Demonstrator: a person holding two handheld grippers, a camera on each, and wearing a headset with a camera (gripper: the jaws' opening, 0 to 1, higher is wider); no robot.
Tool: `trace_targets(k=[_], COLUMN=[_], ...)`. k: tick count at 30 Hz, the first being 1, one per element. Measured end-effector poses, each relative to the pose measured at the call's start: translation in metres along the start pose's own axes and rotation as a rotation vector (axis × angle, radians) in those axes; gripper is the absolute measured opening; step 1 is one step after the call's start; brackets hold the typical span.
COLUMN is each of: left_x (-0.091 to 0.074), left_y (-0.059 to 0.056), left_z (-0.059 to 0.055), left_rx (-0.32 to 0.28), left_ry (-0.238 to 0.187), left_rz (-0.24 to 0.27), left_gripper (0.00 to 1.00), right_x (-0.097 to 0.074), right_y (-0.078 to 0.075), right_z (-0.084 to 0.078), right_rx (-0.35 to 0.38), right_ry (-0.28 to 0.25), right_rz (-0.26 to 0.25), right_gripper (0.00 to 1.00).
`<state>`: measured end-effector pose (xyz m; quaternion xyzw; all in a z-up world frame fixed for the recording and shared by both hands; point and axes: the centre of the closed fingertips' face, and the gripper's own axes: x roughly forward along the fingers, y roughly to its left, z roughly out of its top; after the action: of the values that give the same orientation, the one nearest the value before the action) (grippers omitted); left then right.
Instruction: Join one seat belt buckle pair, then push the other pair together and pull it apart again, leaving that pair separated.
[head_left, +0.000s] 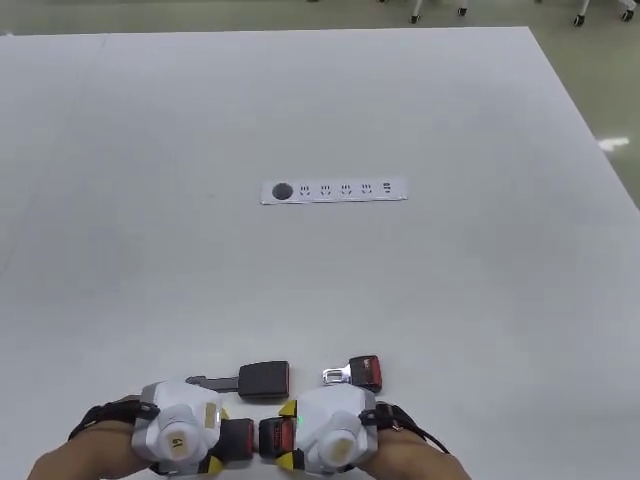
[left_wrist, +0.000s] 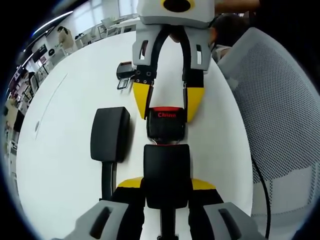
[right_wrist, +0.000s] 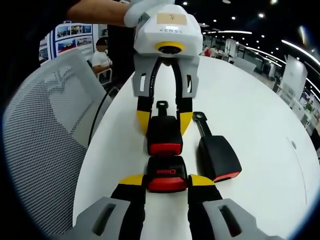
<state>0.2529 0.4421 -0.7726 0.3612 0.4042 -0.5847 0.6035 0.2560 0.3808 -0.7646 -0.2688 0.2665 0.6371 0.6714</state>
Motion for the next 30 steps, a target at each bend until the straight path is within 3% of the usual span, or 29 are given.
trace_targets(k=[8, 12, 23, 30], left_x=[0.001, -0.001, -0.001, -0.009], left_y=[-0.001, -0.002, -0.003, -0.002], left_z=[0.003, 0.004, 0.006, 0.013], left_rx=[0.013, 0.016, 0.018, 0.010], left_ry=[0.017, 0.024, 0.036, 0.031], left_rz=[0.008, 0.016, 0.030, 0.055], left_gripper=[0.35, 0.35, 0.40, 0.44], right_x=[0.005, 0.005, -0.005, -0.016], right_y=[-0.001, 0.000, 0.001, 0.001], right_z=[-0.003, -0.004, 0.002, 0.003], right_rx=[0.004, -0.049, -0.041, -0.042], right_ry=[0.001, 0.012, 0.013, 0.024], right_rz=[-0.001, 0.004, 0.007, 0.011], right_gripper=[0.29, 0.30, 0.35, 0.39])
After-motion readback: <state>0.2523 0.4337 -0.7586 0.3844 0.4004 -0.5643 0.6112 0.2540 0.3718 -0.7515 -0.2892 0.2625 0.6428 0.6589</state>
